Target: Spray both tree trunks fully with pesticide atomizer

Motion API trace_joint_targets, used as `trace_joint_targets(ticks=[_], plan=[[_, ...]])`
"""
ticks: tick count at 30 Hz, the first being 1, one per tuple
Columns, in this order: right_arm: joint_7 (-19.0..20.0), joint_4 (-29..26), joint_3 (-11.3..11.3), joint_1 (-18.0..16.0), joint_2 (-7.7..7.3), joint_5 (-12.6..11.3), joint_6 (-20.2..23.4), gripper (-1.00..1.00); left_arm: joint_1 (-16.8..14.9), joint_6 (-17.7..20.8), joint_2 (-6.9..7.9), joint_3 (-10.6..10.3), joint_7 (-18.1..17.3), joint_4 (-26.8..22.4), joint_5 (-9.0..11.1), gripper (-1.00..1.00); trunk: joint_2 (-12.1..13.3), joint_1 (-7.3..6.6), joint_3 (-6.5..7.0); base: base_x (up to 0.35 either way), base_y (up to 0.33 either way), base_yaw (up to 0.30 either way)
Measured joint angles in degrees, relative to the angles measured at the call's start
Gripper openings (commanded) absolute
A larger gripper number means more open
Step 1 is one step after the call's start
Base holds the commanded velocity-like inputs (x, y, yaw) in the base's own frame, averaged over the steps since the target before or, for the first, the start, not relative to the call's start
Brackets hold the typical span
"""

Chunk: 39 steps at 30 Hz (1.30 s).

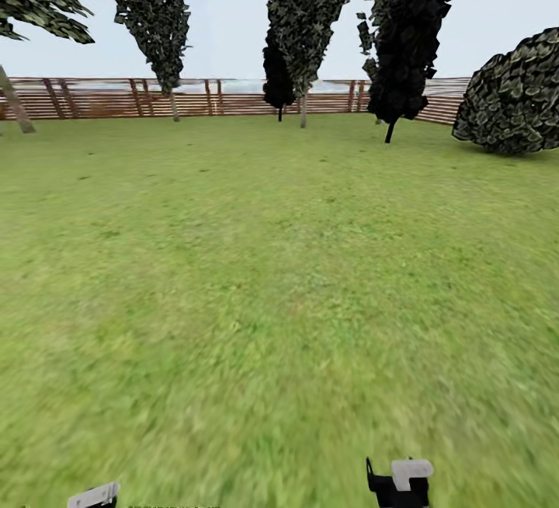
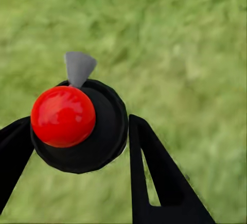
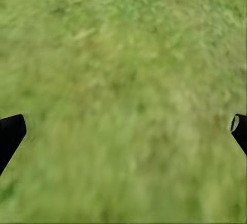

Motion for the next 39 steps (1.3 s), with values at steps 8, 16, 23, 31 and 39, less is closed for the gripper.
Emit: trace_joint_targets(ticks=[8, 16, 23, 31, 39], plan=[[0.0, 0.0, 0.0, 0.0, 0.0, 0.0, 0.0, 1.0, 0.0, 0.0, 0.03, 0.0, 0.0, 0.0, 0.0, -1.0, 0.0, 0.0, 0.41, 0.0, 0.305, 0.233], [0.0, 0.0, 0.0, 0.0, 0.0, 0.0, 0.0, 1.0, 0.0, 0.0, 0.01, 0.0, 0.0, 0.0, 0.0, -1.0, 0.0, 0.0, 0.82, 0.0, 0.306, 0.233], [0.0, 0.0, 0.0, 0.0, 0.0, 0.0, 0.0, 1.0, 0.0, 0.0, 0.03, 0.0, 0.0, 0.0, 0.1, -1.0, 0.0, 0.0, 1.18, 0.0, 0.182, 0.233], [0.0, 0.0, 0.0, 0.0, 0.0, 0.0, 0.0, 1.0, 0.0, 0.0, 0.03, 0.0, 0.0, 0.0, 0.0, -1.0, 0.0, 0.0, 1.6, 0.0, 0.002, 0.233], [0.0, 0.0, 0.0, 0.0, 0.0, 0.0, 0.0, 1.0, 0.0, 0.0, 0.03, 0.1, 0.0, 0.0, 0.1, -1.0, 0.0, -0.03, 2.01, 0.204, 0.008, 0.233]])
